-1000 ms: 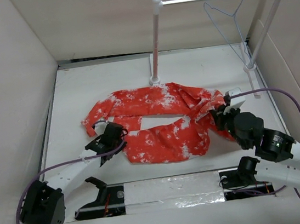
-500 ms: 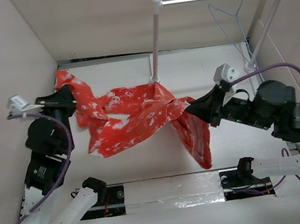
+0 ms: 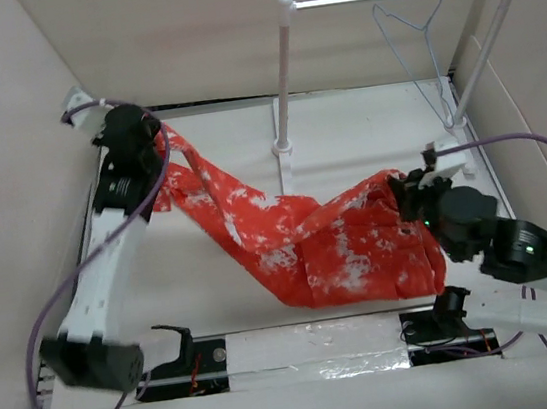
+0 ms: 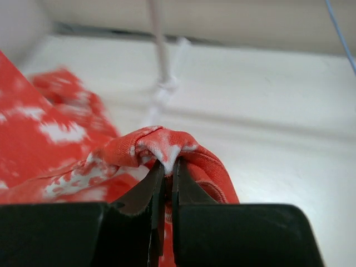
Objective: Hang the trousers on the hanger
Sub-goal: Flatten out the trousers at the center of the board.
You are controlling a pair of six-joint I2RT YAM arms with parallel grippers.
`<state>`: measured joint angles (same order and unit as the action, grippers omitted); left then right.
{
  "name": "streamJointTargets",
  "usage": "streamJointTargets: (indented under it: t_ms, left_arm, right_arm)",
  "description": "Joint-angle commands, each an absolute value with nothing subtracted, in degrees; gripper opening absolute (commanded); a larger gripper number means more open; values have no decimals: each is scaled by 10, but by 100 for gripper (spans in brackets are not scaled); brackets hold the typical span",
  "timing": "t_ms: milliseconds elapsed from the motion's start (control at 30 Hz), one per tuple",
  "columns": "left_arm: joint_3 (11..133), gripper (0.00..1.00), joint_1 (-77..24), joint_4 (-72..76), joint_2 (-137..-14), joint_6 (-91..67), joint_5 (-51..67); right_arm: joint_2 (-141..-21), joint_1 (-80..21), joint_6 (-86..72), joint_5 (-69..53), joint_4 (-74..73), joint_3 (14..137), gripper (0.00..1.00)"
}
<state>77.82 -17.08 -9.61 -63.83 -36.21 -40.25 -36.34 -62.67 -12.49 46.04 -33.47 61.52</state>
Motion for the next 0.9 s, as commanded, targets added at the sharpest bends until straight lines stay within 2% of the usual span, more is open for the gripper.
streamJointTargets:
  t_ms: [0,200,333,433,567,700,800,833,867]
  left_arm:
    - [786,0,-84,-88,-768,-398,-260]
    - [858,0,-78,-126,-900,-395,-339]
    - [794,0,-64,-94,-883,-397,-365]
    - [765,0,-49,-34,-867,-389,-338]
    - [841,0,-44,-70,-921,-383,-344]
    - [902,0,-49,-19,-998,-331,-355]
    - [1003,0,-62,-18,-1086,-264,-351]
    - [1030,7,-69,-24,-1112,-243,-335]
    - [1094,30,-69,-40,-1137,-228,-322]
  right_arm:
    - [-376,-556,-170,573,-307,577,0]
    - [-382,-391,-156,422,-216,453,0]
    - [-364,-320,-155,353,-195,389,0]
    - [-351,-253,-140,316,-148,345,0]
    - [-412,-144,-132,247,-101,340,0]
    - [-483,-55,-150,216,-37,347,0]
    - [-503,-5,-157,195,-6,365,0]
    - [-516,1,-161,183,-6,370,0]
    - [-523,1,-163,177,16,377,0]
